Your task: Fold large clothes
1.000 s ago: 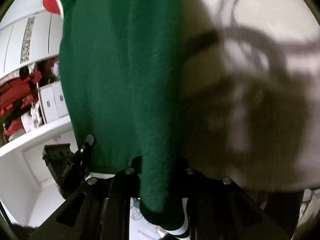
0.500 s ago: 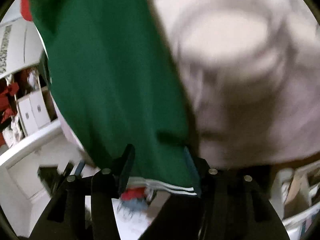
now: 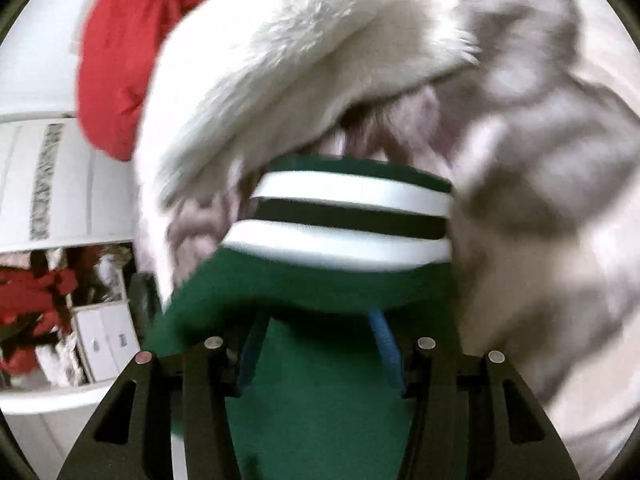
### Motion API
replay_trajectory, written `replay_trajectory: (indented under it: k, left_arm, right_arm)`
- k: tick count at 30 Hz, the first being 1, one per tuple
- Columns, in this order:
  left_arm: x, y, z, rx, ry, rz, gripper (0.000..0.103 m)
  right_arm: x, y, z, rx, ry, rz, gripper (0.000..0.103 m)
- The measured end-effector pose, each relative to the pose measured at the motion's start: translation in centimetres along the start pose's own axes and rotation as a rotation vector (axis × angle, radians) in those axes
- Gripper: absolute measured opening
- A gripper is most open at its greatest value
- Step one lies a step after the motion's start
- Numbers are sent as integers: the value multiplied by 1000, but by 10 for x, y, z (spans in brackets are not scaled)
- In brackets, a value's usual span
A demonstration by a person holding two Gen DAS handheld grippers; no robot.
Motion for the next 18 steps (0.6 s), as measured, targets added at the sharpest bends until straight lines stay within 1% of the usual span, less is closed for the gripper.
replay_trajectory:
  k: [1,2,3,4,5,7,8,9,10,11,12,14,15,16,18]
  left_arm:
    - [-2,7,-9,-8,16,5,56]
    - [-6,14,-20,-20,30,13,56]
    - [-9,17,-26,-32,40,19,56]
    - [-15,20,-31,-43,55,32,56]
    - [-22,20,-34,-51,57,51,55]
    - [-28,20,-29,-64,25,80,55]
    - [-31,19,-22,-57,4,97,55]
    - [-31,18,-15,-53,0,107,55]
    - [-29,20,-10,-48,7,110,56]
    - [-30,20,-2,-39,22,109,56]
    - [-31,17,11,-21,52,99,56]
    - [-36,13,32,15,86,71,56]
    - [-39,12,37,20,119,61,56]
    - [-44,8,39,12,131,59,56]
    - [-53,-2,24,-48,63,100,63]
  right_arm:
    - [-3,11,-14,-23,-33,6,54]
    - [0,21,-29,-82,-69,16,56]
    - [-1,24,-43,-137,-94,29,60]
    - [-11,30,-60,-177,-106,55,67]
    - [-17,31,-63,-202,-110,86,70]
    - [-27,35,-57,-231,-92,107,71]
    - [-29,35,-45,-226,-43,116,71]
    - [-24,34,-28,-218,14,122,71]
    - [-22,31,-12,-205,58,127,71]
    - [-18,26,5,-183,76,135,71]
    - [-4,17,24,-165,78,145,71]
    - [11,-1,48,-134,60,156,71]
    - [24,-12,59,-134,54,147,71]
    - [43,-21,69,-141,43,131,71]
    - [103,-40,89,-161,9,110,71]
Point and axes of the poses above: each gripper's, at about its wrist camera, not at the fingertips, and z roughly against the way its jaws point, x to its right, y to its top, the point moved 3 cm from there along -z, roughly the way its jaws point, and after that the axes turned 2 degrees about y, right-handed, at the moved point
